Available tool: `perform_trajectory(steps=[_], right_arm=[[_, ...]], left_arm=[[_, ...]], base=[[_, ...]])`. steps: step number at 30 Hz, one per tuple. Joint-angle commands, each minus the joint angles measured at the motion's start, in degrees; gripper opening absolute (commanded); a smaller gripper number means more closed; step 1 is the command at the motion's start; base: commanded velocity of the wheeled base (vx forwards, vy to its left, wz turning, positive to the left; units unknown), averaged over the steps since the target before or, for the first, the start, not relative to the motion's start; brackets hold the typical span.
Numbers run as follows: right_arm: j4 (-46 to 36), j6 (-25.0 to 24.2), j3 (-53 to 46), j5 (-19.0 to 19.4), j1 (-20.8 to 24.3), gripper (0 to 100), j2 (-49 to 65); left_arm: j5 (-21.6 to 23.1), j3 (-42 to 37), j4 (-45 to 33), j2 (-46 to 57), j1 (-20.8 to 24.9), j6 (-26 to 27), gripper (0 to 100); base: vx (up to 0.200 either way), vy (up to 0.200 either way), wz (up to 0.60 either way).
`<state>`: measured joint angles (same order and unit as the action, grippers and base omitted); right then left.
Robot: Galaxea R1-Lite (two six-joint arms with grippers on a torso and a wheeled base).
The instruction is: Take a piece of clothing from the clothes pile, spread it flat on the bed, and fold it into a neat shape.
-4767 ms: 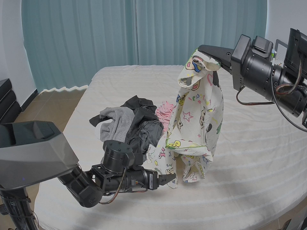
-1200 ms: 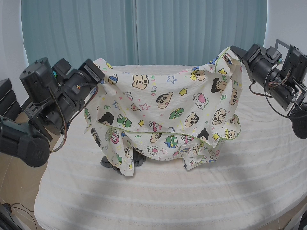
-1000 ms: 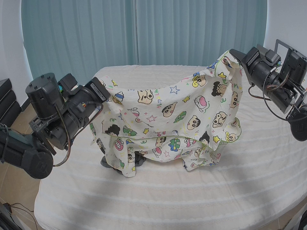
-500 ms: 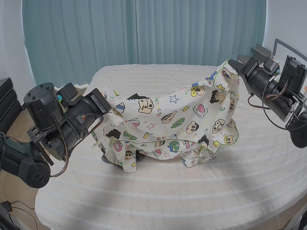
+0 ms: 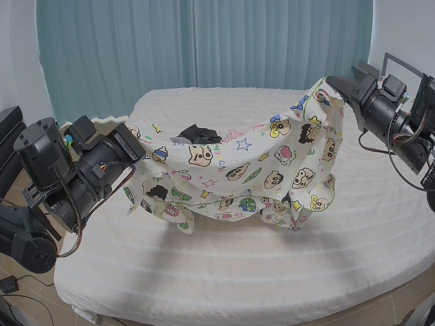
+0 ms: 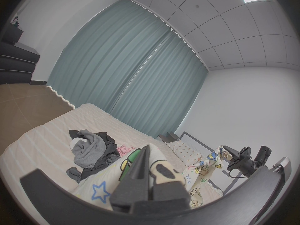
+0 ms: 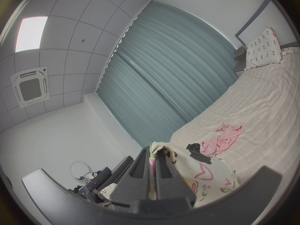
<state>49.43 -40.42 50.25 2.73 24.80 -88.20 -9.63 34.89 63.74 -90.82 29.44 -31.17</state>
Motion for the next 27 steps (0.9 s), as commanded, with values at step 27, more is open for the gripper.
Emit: perform_trajectory(steps=[27], right_arm=[[-5.5,-0.1,-6.1,0.4,-0.6,0,1.6]], left_arm=[[-0.3,-1.0,-2.1,-2.5,6.4,0.0,0]], base=[[0.000,-0.148,0.00]])
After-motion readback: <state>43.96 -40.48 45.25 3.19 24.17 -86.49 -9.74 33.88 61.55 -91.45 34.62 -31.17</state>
